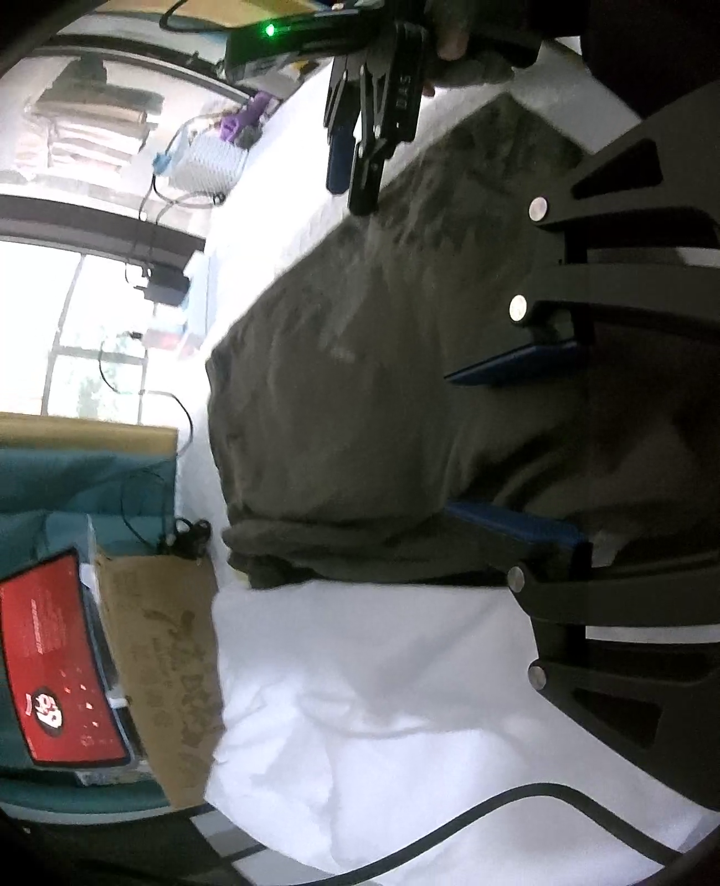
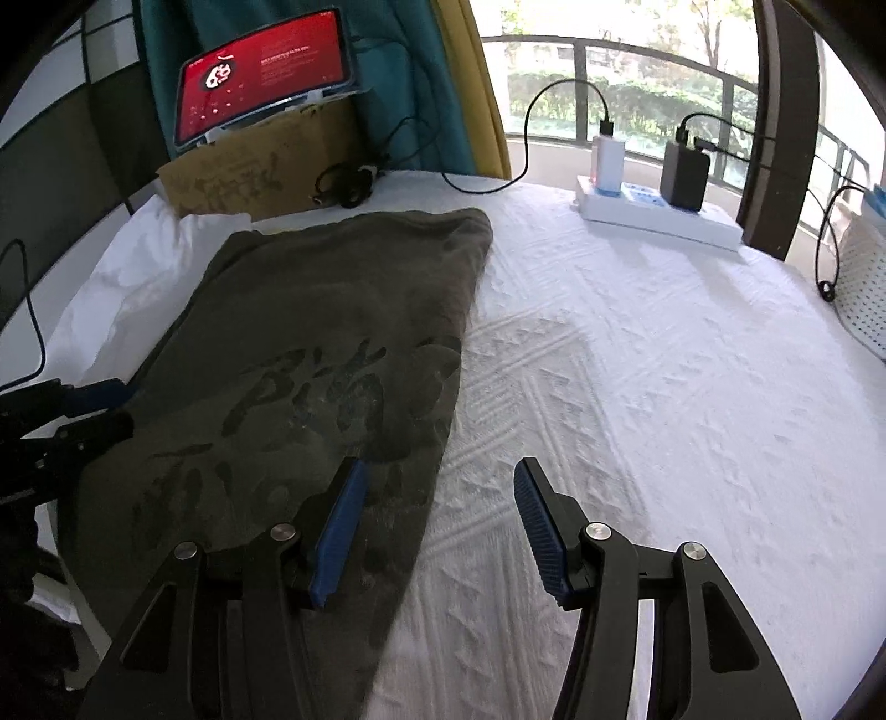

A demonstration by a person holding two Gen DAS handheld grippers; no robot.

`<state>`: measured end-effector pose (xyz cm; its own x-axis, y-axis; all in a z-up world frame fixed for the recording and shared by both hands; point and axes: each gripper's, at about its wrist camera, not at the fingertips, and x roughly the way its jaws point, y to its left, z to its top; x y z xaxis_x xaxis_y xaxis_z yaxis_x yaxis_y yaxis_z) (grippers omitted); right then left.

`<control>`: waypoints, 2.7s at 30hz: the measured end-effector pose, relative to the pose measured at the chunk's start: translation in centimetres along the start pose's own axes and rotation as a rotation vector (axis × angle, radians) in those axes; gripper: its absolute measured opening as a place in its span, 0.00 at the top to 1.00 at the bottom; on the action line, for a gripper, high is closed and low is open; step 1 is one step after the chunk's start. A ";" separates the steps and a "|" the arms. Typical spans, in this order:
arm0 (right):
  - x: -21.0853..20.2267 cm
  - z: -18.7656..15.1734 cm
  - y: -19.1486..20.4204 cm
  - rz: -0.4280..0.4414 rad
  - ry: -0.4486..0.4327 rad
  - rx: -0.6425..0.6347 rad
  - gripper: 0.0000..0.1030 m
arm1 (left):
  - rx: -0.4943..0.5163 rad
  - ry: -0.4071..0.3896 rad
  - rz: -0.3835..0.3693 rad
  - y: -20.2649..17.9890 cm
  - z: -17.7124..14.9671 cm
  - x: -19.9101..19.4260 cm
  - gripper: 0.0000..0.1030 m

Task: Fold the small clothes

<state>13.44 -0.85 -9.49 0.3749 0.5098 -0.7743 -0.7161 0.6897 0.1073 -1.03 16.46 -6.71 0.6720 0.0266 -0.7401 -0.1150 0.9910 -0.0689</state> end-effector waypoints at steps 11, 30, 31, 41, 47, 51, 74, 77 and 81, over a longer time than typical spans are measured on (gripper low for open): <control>-2.2 -1.6 2.8 0.046 -0.012 -0.067 0.44 | 0.007 0.037 -0.009 -1.8 -1.6 -0.3 0.56; -2.7 -5.7 1.1 0.007 0.005 -0.034 0.40 | 0.002 0.054 0.063 -2.1 -2.7 0.3 0.46; -2.8 -5.7 0.8 0.006 0.007 -0.018 0.40 | 0.001 0.060 0.080 -2.2 -2.6 0.4 0.43; -5.5 -6.9 -4.5 -0.056 -0.025 0.085 0.36 | -0.012 0.076 0.163 -4.7 -0.8 0.0 0.43; -7.2 -7.8 -7.5 -0.090 -0.054 0.132 0.36 | -0.006 0.083 0.182 -6.7 0.2 0.5 0.41; -8.2 -8.2 -9.0 -0.109 -0.073 0.162 0.36 | 0.015 0.074 0.183 -7.8 1.1 0.5 0.37; -12.8 -9.3 -10.7 -0.267 -0.100 0.190 0.36 | 0.049 -0.120 0.015 -13.6 4.3 -2.4 0.08; -13.9 -9.0 -10.3 -0.278 -0.117 0.189 0.36 | 0.064 -0.148 0.011 -13.9 4.3 -3.5 0.08; -15.5 -8.2 -9.3 -0.291 -0.149 0.171 0.36 | 0.075 -0.181 -0.019 -14.0 4.2 -5.2 0.08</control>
<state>9.42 -19.36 -3.63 0.6394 0.3399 -0.6897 -0.4624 0.8867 0.0083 0.19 2.98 0.94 0.7950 0.0241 -0.6061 -0.0508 0.9983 -0.0269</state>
